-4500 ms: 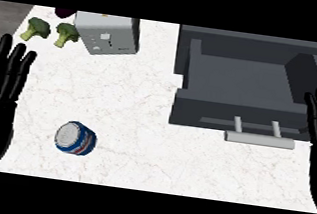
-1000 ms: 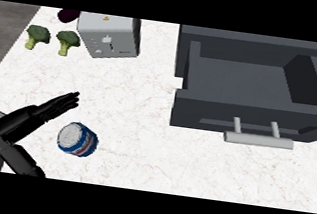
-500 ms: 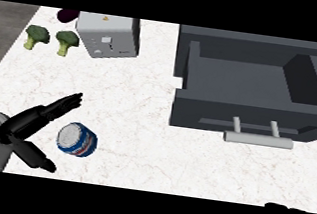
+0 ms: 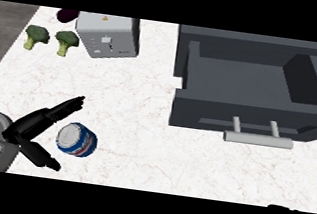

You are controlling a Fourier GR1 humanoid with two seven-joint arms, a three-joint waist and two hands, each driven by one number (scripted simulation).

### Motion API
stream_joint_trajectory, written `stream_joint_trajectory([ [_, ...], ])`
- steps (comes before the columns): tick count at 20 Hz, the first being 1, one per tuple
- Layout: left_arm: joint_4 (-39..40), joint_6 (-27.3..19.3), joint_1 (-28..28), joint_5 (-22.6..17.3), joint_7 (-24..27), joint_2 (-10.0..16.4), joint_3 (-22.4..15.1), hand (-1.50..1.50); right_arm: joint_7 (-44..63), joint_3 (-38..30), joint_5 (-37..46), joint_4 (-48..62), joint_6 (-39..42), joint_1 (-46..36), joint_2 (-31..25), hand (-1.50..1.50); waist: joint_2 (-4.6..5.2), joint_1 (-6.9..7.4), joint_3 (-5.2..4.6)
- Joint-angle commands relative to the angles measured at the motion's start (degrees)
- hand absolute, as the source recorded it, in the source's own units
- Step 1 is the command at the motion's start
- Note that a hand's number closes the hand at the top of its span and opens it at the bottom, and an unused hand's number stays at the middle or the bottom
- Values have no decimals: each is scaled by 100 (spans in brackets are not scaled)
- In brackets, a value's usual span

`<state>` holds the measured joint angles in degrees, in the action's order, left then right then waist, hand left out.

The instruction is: Pick up the can, place it into the drawer and close the drawer

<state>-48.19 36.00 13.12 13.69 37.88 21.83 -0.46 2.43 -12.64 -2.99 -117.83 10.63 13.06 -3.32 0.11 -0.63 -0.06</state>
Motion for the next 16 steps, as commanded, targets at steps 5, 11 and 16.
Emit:
stream_joint_trajectory([
  [5,754,320,92,162,1247,42,-311,-150,240,-125,-71,83,-132,-277,-3,-150,4,23,-1],
  [11,1099,183,655,33,850,-204,-335,-150,387,-186,-224,-327,18,-53,-77,-150,-4,1,2],
  [16,1263,70,676,96,956,-322,-523,-150,97,122,-112,-876,149,793,273,-150,-18,-41,2],
])
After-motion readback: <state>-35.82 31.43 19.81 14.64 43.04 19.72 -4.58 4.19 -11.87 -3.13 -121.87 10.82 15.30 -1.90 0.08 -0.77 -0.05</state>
